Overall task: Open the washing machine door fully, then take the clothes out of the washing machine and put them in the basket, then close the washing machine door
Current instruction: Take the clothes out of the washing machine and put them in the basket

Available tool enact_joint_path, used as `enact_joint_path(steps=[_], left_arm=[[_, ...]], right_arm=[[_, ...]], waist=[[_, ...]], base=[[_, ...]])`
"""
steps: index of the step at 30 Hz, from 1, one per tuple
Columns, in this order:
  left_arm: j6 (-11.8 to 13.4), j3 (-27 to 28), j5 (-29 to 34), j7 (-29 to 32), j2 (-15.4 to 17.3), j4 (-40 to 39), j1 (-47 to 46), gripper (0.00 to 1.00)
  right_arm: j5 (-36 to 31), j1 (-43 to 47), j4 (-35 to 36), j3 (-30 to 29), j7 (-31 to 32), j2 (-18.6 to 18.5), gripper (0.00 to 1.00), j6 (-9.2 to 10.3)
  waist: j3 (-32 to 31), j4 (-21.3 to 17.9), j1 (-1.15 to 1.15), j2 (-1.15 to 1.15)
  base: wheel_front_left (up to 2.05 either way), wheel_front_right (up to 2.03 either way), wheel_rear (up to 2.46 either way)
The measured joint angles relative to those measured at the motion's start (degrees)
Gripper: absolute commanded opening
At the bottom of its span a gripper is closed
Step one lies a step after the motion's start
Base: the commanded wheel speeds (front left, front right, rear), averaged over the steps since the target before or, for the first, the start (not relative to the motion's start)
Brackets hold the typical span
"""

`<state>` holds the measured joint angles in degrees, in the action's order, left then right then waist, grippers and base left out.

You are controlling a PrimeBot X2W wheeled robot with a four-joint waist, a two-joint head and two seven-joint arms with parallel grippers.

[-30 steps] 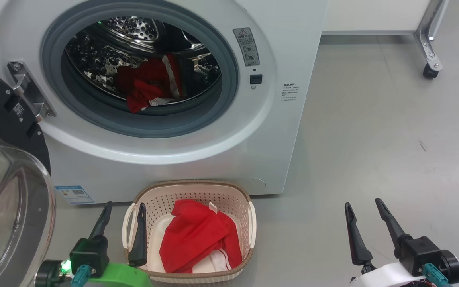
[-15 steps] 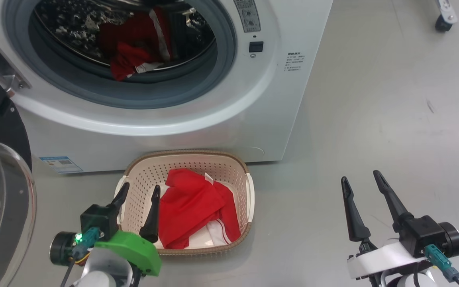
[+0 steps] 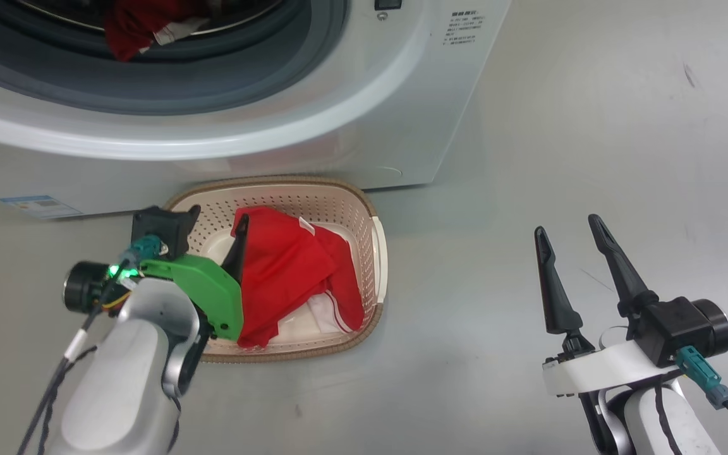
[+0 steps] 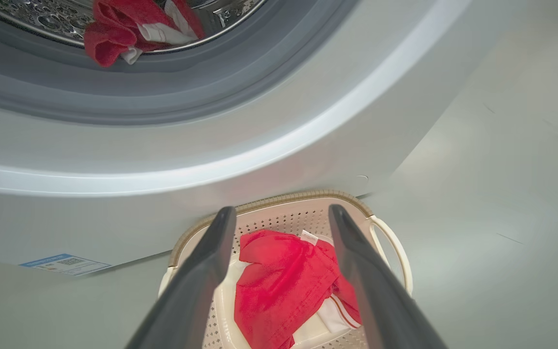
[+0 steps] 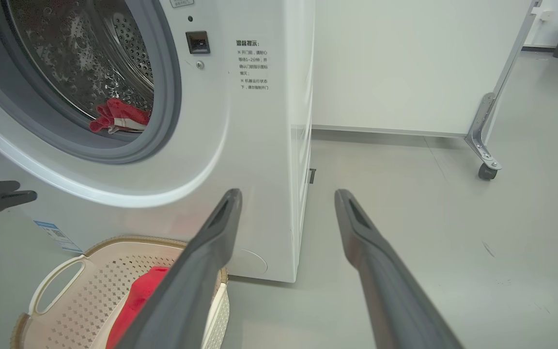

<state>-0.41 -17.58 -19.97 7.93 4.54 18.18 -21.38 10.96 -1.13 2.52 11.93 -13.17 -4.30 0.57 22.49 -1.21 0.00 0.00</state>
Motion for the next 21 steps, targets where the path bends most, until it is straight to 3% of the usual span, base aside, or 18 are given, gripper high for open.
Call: enact_joint_path(steps=[21], left_arm=[[-2.83, 2.56, 5.23, 13.58, 11.77, 6.99, -26.03, 1.00]], right_arm=[[3.87, -7.51, -4.85, 3.63, -0.80, 1.14, 1.00, -1.67]], waist=[[10.68, -7.36, 0.00, 0.00]], base=[[0.00, 0.00, 0.00]])
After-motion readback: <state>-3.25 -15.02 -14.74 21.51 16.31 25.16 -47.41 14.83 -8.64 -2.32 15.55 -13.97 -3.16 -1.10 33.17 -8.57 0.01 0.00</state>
